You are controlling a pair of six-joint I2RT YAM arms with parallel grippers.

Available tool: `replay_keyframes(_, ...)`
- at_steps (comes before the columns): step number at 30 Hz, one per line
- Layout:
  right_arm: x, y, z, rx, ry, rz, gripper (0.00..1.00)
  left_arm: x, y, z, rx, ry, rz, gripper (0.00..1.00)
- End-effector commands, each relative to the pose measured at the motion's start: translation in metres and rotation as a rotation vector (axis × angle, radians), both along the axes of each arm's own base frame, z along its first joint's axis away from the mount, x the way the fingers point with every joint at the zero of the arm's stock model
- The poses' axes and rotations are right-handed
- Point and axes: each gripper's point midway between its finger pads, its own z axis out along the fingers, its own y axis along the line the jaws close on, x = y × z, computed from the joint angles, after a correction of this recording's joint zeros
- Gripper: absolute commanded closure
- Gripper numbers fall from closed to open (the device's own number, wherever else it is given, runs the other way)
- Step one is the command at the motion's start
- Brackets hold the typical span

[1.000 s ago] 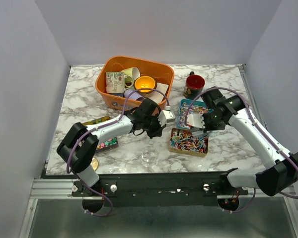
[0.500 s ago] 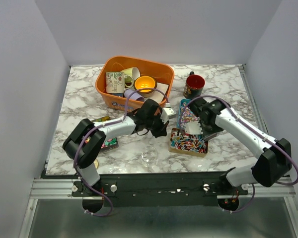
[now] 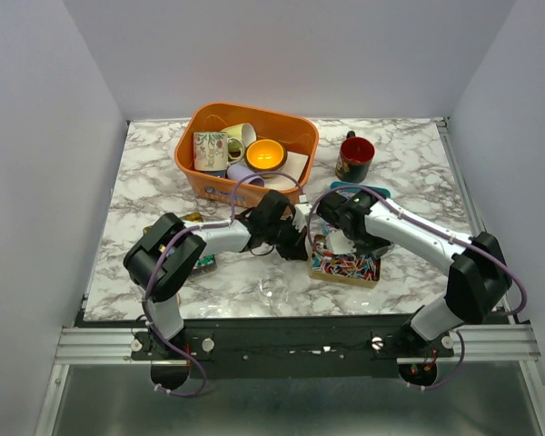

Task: Pack the candies
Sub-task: Scoop the fake candies from the storage box.

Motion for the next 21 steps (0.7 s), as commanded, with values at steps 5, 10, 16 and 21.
replay_keyframes(5,-0.049,0.013,-0.012,-0.038,0.191,-0.096,0.99,-0.012,-0.012,0.001,-0.091,0.077,-0.034,1.00)
replay_keyframes(10,-0.060,0.028,-0.019,0.008,0.224,-0.137,0.99,-0.019,-0.016,0.003,-0.131,0.119,-0.054,1.00)
replay_keyframes(16,-0.079,0.028,-0.028,0.062,0.275,-0.175,0.99,-0.020,-0.018,0.000,-0.140,0.144,-0.057,1.00)
replay_keyframes(21,-0.100,0.016,-0.042,0.095,0.319,-0.199,0.99,-0.022,-0.018,-0.003,-0.142,0.158,-0.058,1.00)
